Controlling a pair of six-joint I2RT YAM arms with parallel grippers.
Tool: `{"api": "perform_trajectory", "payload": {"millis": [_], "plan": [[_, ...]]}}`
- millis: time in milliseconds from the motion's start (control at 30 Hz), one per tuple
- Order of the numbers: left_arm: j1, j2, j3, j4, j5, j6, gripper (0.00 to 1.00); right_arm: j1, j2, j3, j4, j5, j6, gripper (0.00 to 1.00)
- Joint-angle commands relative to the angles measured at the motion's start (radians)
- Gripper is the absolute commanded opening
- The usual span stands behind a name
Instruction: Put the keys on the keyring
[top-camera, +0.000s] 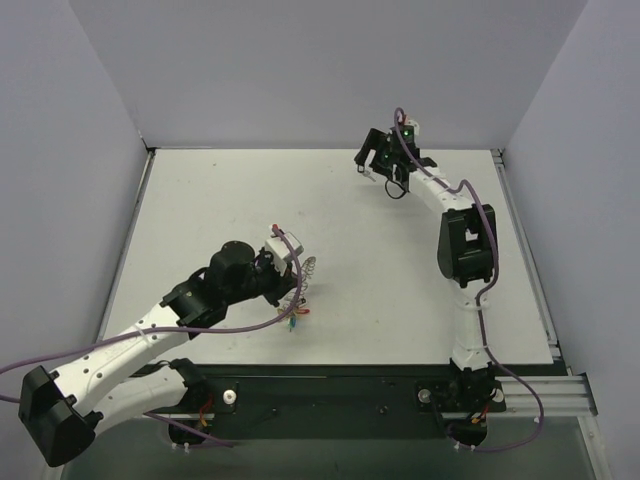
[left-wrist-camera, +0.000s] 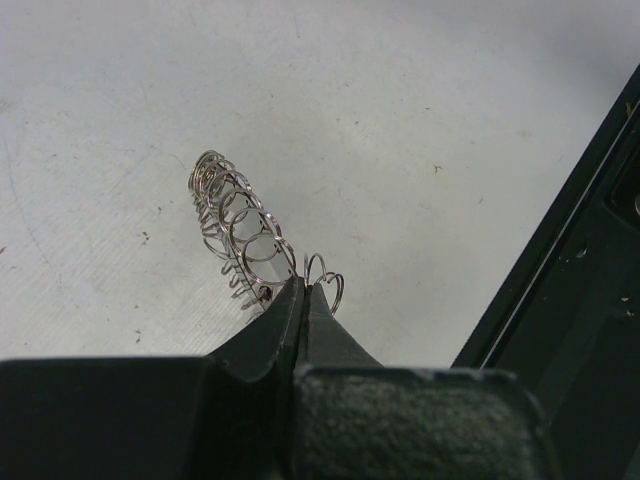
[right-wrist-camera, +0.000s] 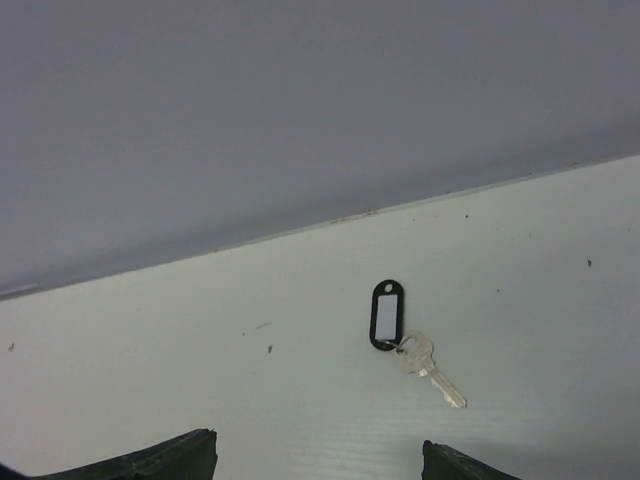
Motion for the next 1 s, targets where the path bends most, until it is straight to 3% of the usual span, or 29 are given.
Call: {"api": "perform_trajectory", "payload": {"millis": [0,533,667,967], "plan": [[0.007,0.001,0.037,0.078,0.031,-0.003,0.0,-0.053,0.1,0.119,0.067,-0.054,0.172,0.79],[0.018,0.011,0.044,0.072,0.055,-0.005,0.0,-0.09,0.339,0.347,0.15,-0.134,0.407,0.73],[0.019,0.011,0.045,0.07,0.054,-0.005,0.0,-0.091,0.389,0.39,0.171,-0.145,0.451,0.64],[0.022,0.013,0.048,0.067,0.055,-0.002,0.0,-0.088,0.465,0.439,0.185,-0.139,0.54,0.56]]}}
